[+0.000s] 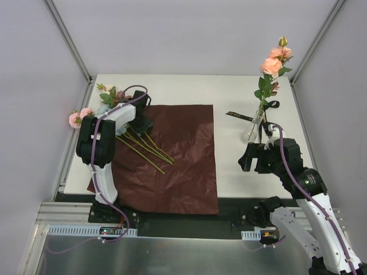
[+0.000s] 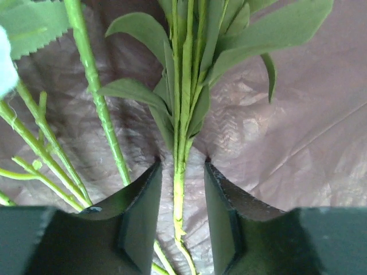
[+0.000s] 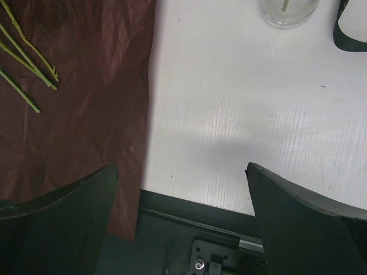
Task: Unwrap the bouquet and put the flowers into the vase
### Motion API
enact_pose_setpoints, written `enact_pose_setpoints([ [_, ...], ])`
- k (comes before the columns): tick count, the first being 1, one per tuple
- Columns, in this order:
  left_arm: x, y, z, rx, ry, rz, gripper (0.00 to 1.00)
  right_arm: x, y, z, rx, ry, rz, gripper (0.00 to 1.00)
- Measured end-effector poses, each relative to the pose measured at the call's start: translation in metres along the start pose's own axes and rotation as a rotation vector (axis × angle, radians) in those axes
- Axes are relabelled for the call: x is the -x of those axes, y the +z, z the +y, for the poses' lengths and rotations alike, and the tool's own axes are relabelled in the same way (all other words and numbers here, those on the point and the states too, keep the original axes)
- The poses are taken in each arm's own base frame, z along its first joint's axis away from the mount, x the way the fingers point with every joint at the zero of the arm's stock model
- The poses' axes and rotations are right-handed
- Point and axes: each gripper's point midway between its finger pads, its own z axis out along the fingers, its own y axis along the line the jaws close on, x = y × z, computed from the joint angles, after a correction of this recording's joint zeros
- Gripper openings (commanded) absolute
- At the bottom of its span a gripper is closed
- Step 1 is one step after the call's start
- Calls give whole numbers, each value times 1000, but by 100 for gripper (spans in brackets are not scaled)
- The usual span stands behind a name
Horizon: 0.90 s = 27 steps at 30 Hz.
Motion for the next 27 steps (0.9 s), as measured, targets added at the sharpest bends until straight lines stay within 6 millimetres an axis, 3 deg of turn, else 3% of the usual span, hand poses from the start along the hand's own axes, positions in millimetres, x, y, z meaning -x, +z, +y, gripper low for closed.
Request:
enact_pose_setpoints([
  [8, 2, 2, -4, -9, -3, -13, 0, -3, 1, 0, 0, -6, 14, 96],
  [13, 1, -10, -4, -28, 15, -35, 0, -3, 1, 1, 2, -7, 17, 96],
  [16, 7, -40, -8, -92, 30, -76, 0, -3, 2, 1, 0, -5, 21, 96],
  [21, 12, -114, -29, -343, 92, -167, 0, -4, 7, -3, -38, 26, 37, 96],
  [24, 0, -160, -43, -576, 183, -204, 0, -4, 10, 2, -15, 33, 53, 96],
  [27, -25, -196, -53, -810, 301, -198, 0, -1, 15, 20, 76, 33, 69, 96],
])
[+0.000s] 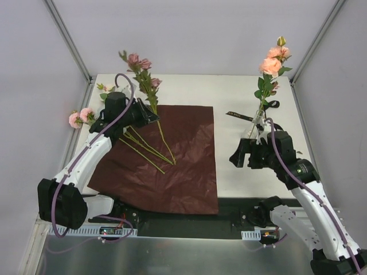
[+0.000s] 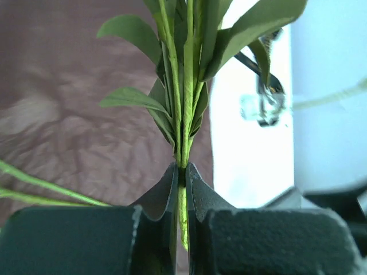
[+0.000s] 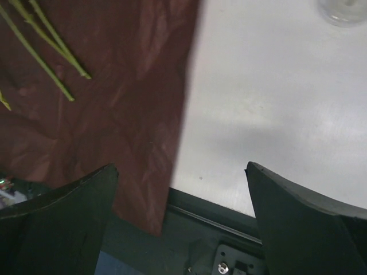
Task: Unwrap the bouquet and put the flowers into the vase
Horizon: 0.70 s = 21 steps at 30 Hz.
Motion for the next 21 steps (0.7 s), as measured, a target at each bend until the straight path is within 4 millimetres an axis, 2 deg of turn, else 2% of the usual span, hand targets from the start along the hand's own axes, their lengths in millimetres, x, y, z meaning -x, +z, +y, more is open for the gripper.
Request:
enact_pose_setpoints([
  [3, -16, -14, -35, -227, 97, 36, 0, 6, 6, 27, 125, -13, 19, 99],
  [5, -29, -21, -56, -352, 160, 68, 0, 13, 8, 51, 214, -38, 29, 97],
  [9, -76, -42, -102, -586, 340, 165, 0, 33, 0, 107, 386, -126, 8, 95],
  [10, -89, -48, -114, -642, 384, 191, 0, 41, -6, 126, 440, -157, -15, 95],
  [13, -124, -65, -140, -778, 478, 267, 0, 57, -20, 162, 548, -210, -85, 92],
  [15, -142, -72, -148, -830, 515, 307, 0, 65, -27, 175, 587, -218, -134, 86],
  [21, -174, -79, -159, -895, 569, 379, 0, 82, -33, 185, 597, -186, -228, 70],
])
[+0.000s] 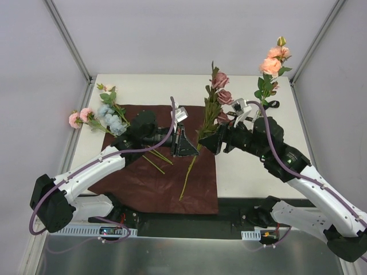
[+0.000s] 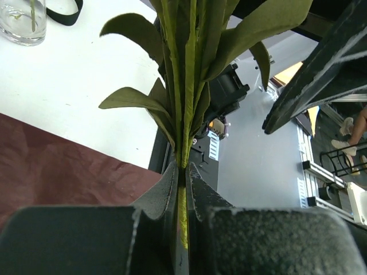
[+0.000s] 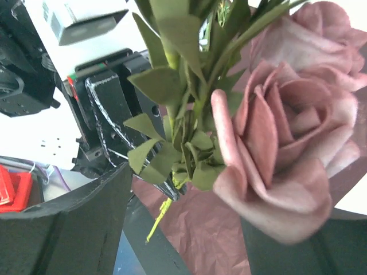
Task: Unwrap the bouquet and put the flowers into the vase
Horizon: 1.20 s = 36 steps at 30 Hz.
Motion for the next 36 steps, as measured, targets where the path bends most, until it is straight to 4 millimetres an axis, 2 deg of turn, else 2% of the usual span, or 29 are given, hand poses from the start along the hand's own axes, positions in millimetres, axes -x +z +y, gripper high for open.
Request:
enact_pose_setpoints([
  [2, -3, 3, 0, -6, -4, 12, 0, 4, -1, -1, -17, 4, -25, 62],
  [7, -6, 6, -4, -18, 3, 22, 0, 7, -2, -9, -68, 30, -60, 51],
  [15, -8, 6, -5, -19, 4, 26, 0, 4, 5, -11, -83, 72, -54, 23],
  [16, -8, 6, -4, -18, 5, 26, 0, 3, 6, -11, -83, 78, -53, 11],
  [18, -8, 6, -4, -14, 8, 26, 0, 3, 8, -10, -79, 83, -52, 1],
  [19, -8, 7, -3, -13, 10, 26, 3, 4, 8, -10, -78, 86, -54, 1],
  [20, -8, 7, -3, -11, 11, 27, 14, 4, 8, -9, -76, 87, -54, 1],
  [22, -8, 6, -2, -8, 17, 29, 29, 4, 8, -9, -79, 88, -56, 1],
  [23, -9, 6, -2, -4, 21, 31, 45, 5, 8, -11, -88, 85, -61, 1],
  [27, -8, 3, 2, 31, 34, 25, 67, 10, 0, -27, -176, 36, -87, 1],
  [30, -3, -6, -1, 72, 64, -4, 72, 26, -18, -41, -283, -27, -122, 1],
  [33, 8, -20, -10, 100, 121, -56, 76, 71, -50, -53, -418, -128, -223, 1],
  [36, 17, -33, -17, 126, 170, -104, 78, 124, -94, -60, -560, -243, -367, 1],
])
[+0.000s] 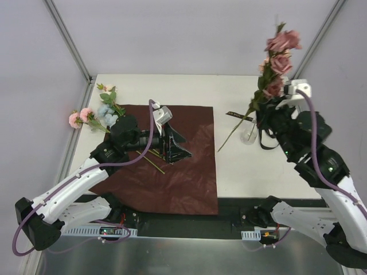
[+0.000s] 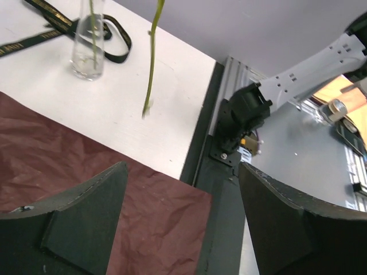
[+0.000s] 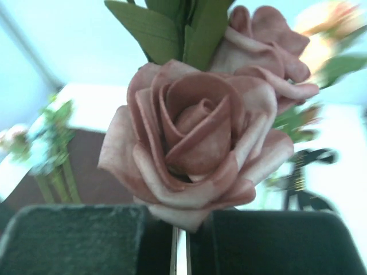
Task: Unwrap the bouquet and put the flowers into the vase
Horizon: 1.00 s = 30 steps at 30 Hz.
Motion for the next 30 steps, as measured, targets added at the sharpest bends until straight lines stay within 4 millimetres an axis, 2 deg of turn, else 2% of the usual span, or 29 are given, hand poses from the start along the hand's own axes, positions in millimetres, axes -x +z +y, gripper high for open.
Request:
enact_pose_setpoints([
  [5, 5, -6, 6, 48, 31, -26, 79, 73, -22, -58, -253, -136, -177, 1],
  [10, -7, -6, 14, 79, 7, 3, 81, 106, -25, -97, -442, -217, -240, 1],
  [14, -10, -7, 16, 91, 1, 13, 82, 114, -10, -108, -488, -277, -239, 1],
  [20, -6, -9, 17, 107, 16, -3, 84, 109, 15, -109, -485, -358, -199, 1],
  [30, -6, -11, 16, 112, 20, -5, 83, 119, 24, -111, -486, -385, -241, 1],
])
